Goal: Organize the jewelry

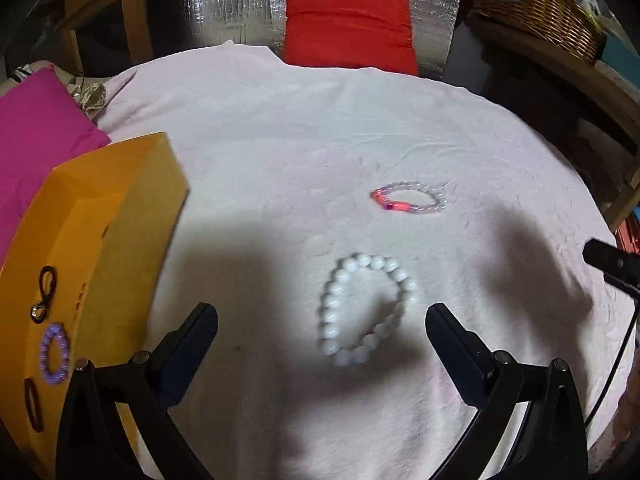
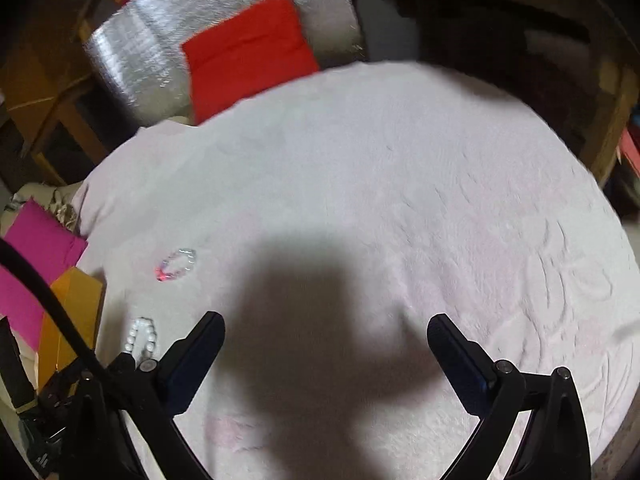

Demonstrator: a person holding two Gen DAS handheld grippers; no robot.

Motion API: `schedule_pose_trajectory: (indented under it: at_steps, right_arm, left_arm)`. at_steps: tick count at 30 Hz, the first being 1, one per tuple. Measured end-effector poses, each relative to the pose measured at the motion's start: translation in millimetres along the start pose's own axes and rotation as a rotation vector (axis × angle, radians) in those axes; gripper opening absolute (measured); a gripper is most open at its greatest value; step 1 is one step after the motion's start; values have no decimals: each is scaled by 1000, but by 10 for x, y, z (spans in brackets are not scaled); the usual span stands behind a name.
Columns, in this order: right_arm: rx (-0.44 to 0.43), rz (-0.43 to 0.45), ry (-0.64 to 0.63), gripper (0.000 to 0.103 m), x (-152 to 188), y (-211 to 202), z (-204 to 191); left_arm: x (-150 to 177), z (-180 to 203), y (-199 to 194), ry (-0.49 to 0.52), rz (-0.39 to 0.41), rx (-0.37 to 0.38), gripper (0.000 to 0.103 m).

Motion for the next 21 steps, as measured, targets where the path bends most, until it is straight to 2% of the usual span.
schedule_pose_trajectory:
  at_steps: [4, 8, 12, 18, 21]
  right_arm:
    - [-46, -43, -73, 88, -34, 199, -339]
    - [-80, -51, -184, 82, -83, 363, -750]
    - [-89, -74, -296, 80, -117, 620, -1111]
    - [-112, -130, -339, 80, -180, 1059, -1400]
    - [-72, -137, -352, 80, -197, 1203, -1434]
  left_arm:
    - [-14, -83, -18, 11, 11, -8, 103]
    - [9, -80, -46, 15, -2, 36, 99]
    - [45, -23, -6, 46, -33, 77, 80]
    - [39, -43, 52, 38, -57, 95, 80]
    - [57, -85, 91, 8, -78, 109, 80]
Point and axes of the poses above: each gripper's, at about its wrist camera, not at the fingertips, and y roughly the way its jaws point, z to its right, x to its underside, the point moved 10 cm from there along y, roughly the way its jaws point, and after that the axes turned 3 degrees about -x, right-handed, at the moved point
